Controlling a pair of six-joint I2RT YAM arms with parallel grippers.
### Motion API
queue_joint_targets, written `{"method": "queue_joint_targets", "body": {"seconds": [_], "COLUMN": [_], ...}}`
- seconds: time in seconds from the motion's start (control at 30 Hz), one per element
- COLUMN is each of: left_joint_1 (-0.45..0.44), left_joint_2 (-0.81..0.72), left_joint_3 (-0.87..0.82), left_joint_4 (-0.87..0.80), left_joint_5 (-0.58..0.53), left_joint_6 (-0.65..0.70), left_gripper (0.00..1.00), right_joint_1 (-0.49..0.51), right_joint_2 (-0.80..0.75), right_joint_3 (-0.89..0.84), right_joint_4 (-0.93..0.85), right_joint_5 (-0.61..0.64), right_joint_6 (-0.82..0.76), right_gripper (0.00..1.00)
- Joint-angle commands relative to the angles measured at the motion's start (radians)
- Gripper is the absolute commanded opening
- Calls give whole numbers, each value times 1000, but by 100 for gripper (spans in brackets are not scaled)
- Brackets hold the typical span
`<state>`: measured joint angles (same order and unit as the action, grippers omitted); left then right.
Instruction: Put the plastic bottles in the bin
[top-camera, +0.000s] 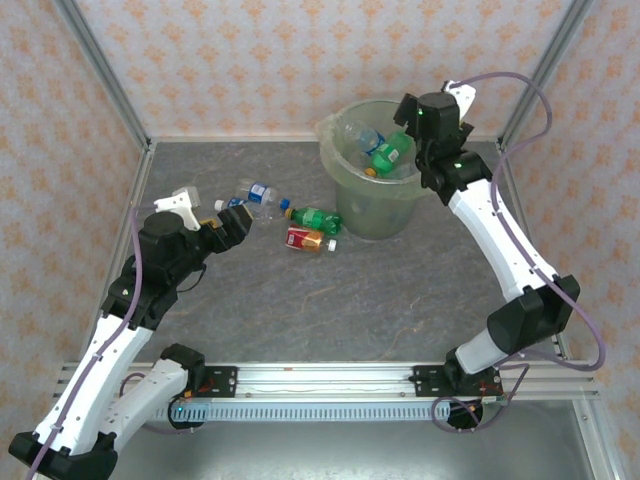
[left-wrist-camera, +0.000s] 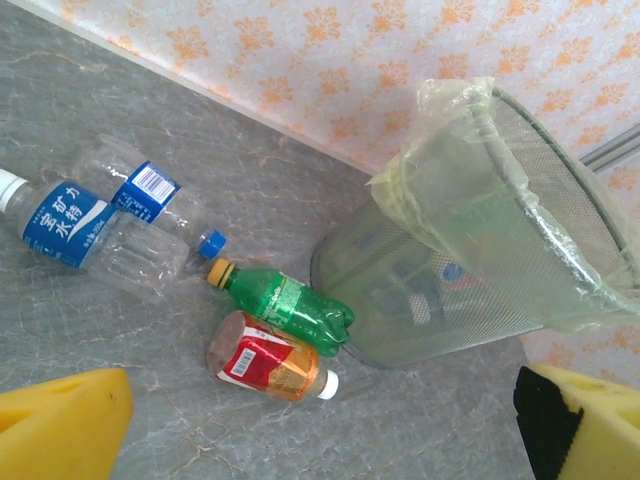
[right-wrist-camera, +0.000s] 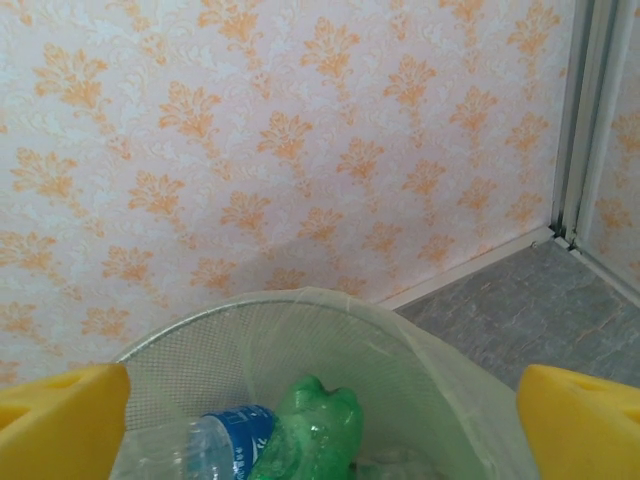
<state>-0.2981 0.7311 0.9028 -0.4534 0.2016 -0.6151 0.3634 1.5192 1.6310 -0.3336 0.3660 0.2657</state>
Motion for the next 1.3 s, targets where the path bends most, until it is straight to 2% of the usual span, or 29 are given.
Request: {"method": "queue_joint_targets", "body": {"seconds": [0.0,0.3,0.53,0.73,1.07,1.27], "left_joint_1": [7,7,8,7,23,81], "left_joint_2": [3,23,77,194,447,543], "left_joint_3": [34,12,-26,-11,145,208], "left_joint_4": [-16,-67,-28,-3,-30,-15], "left_joint_5": [-18,-44,-63,-139,-280,-246], "left_joint_6": [23,11,-75,-158,-212,-252], "left_gripper": [99,99,99,99,98,92], "right_joint_1": [-4,-3,-2,-1,0,-1], "right_joint_2": [-48,-147,-211,-238,-333,-368], "right_joint_3": [-23,-110,-158,-171,-302,-366], "right_joint_4": [-35,-52,-61,-65,-8,48], "right_joint_5": [-15,-147,-287,-435,-608,-700], "right_joint_6": [12,39,16,-32,-135,-125], "right_gripper": [100,100,100,100,100,100]}}
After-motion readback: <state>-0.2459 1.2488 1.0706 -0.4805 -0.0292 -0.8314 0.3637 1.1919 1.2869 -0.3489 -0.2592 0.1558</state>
